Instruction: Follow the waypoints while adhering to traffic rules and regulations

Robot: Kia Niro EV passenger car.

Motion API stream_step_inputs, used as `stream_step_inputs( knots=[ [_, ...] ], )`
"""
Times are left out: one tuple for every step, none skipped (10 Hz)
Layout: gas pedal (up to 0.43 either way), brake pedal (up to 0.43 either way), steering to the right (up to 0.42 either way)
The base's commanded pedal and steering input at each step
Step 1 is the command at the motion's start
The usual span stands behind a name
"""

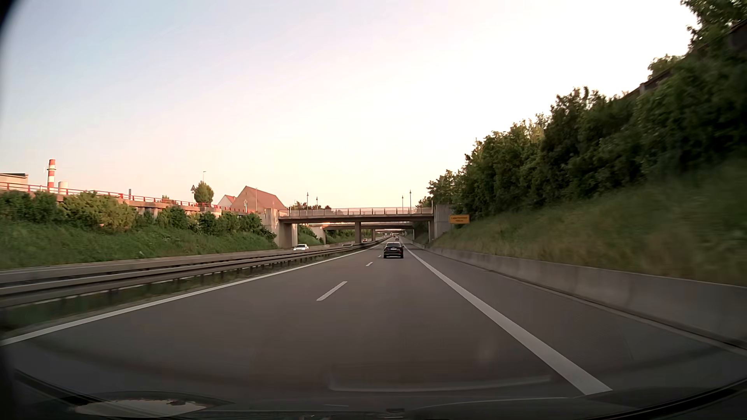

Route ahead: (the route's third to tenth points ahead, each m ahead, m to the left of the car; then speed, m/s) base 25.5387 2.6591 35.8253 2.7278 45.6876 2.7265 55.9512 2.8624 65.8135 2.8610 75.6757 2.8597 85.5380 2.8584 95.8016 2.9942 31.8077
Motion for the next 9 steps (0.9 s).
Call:
stream_step_inputs(
  knots=[
    [0.11, 0.018, -0.001],
    [0.118, 0.018, -0.001],
    [0.118, 0.018, -0.001],
    [0.118, 0.018, -0.001],
    [0.118, 0.018, -0.001],
    [0.118, 0.012, -0.001],
    [0.118, 0.018, -0.001],
    [0.13, 0.012, -0.001],
    [0.13, 0.018, -0.001]
  ],
)
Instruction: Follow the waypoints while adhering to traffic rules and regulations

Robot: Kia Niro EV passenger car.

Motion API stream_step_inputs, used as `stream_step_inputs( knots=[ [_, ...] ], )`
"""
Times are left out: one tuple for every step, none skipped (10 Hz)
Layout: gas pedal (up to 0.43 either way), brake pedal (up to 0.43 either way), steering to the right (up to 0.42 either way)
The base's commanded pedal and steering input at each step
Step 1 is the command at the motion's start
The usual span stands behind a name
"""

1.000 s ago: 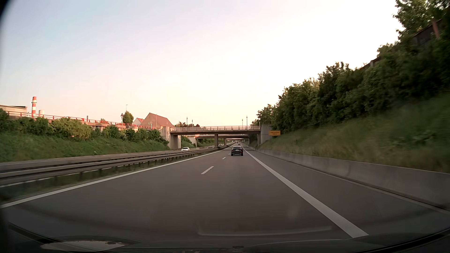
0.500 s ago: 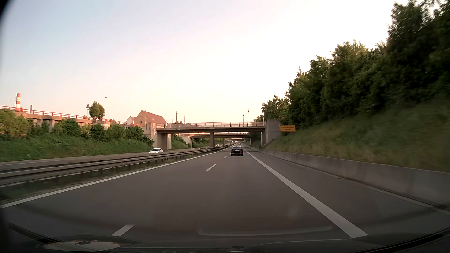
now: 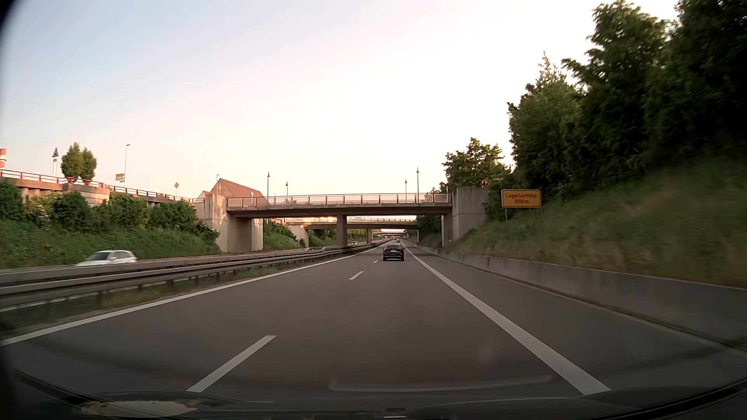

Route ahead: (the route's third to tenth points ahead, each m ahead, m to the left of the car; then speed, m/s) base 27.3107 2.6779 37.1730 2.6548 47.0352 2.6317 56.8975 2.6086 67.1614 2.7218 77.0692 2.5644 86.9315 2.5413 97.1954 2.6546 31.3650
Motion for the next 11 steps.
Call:
stream_step_inputs(
  knots=[
    [0.13, 0.018, -0.001],
    [0.13, 0.018, -0.001],
    [0.13, 0.012, -0.001],
    [0.13, 0.018, 0.0],
    [0.13, 0.018, -0.001],
    [0.13, 0.012, 0.0],
    [0.13, 0.018, -0.001],
    [0.13, 0.018, 0.0],
    [0.13, 0.018, 0.0],
    [0.13, 0.018, 0.0],
    [0.138, 0.018, 0.0]
  ],
)
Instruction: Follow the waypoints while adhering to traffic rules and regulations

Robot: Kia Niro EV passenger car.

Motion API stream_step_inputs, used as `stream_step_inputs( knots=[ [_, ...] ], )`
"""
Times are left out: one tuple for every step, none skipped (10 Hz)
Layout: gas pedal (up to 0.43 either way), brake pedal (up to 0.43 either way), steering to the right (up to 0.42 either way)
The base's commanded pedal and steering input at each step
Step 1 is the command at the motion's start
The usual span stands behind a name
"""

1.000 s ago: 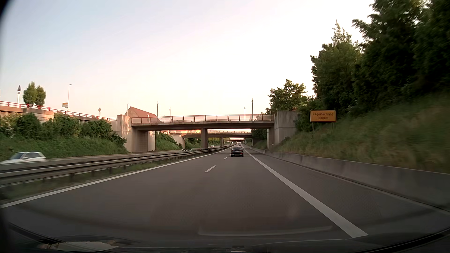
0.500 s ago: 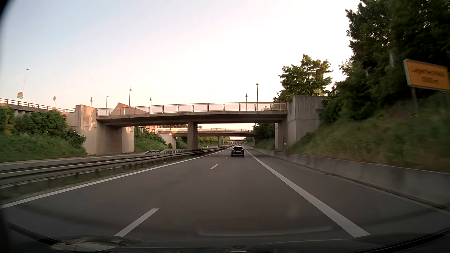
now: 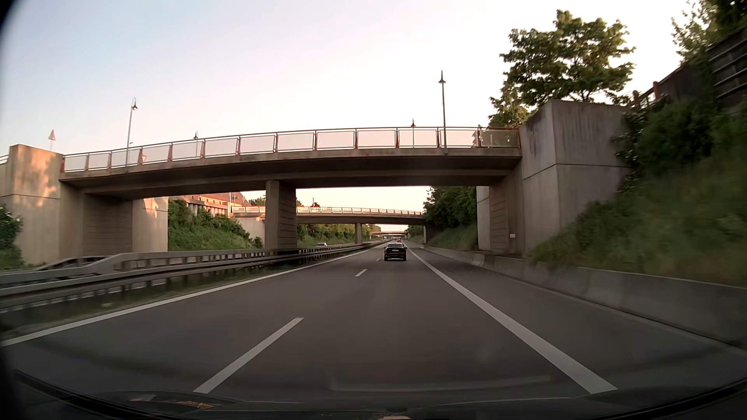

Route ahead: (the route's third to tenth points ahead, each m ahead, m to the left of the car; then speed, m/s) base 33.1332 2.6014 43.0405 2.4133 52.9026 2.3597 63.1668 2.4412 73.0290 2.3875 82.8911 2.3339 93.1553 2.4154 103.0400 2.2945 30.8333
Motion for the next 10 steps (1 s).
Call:
stream_step_inputs(
  knots=[
    [0.138, 0.018, 0.0],
    [0.138, 0.018, 0.0],
    [0.138, 0.018, 0.0],
    [0.138, 0.012, 0.0],
    [0.138, 0.012, 0.0],
    [0.138, 0.012, 0.0],
    [0.15, 0.018, 0.0],
    [0.15, 0.018, 0.0],
    [0.15, 0.018, 0.0],
    [0.15, 0.018, 0.0]
  ],
)
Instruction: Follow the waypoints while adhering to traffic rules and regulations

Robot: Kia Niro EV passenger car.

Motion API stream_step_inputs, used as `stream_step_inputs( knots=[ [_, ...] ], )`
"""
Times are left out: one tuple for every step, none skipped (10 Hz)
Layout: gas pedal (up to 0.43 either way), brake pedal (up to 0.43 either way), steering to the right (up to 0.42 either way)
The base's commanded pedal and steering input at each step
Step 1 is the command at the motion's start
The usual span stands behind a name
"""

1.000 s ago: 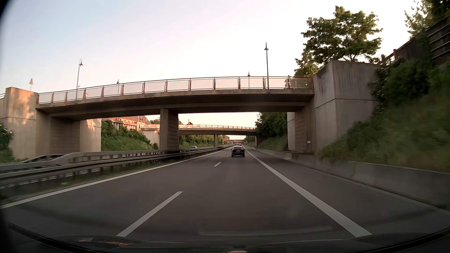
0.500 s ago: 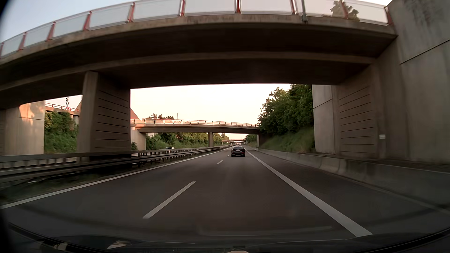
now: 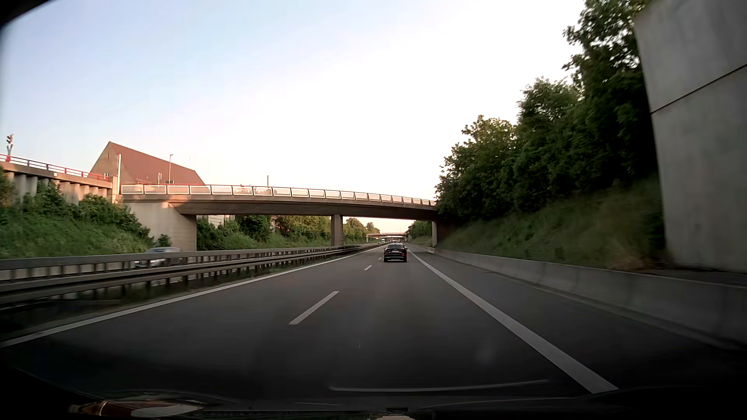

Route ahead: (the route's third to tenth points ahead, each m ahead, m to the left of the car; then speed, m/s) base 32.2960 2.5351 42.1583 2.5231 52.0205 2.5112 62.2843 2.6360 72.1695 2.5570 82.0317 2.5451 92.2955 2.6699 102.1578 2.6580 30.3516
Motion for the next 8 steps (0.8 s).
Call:
stream_step_inputs(
  knots=[
    [0.15, 0.006, 0.0],
    [0.15, 0.012, 0.0],
    [0.15, 0.018, 0.0],
    [0.157, 0.018, 0.0],
    [0.157, 0.018, 0.0],
    [0.157, 0.018, 0.0],
    [0.169, 0.018, 0.0],
    [0.177, 0.018, 0.0]
  ],
)
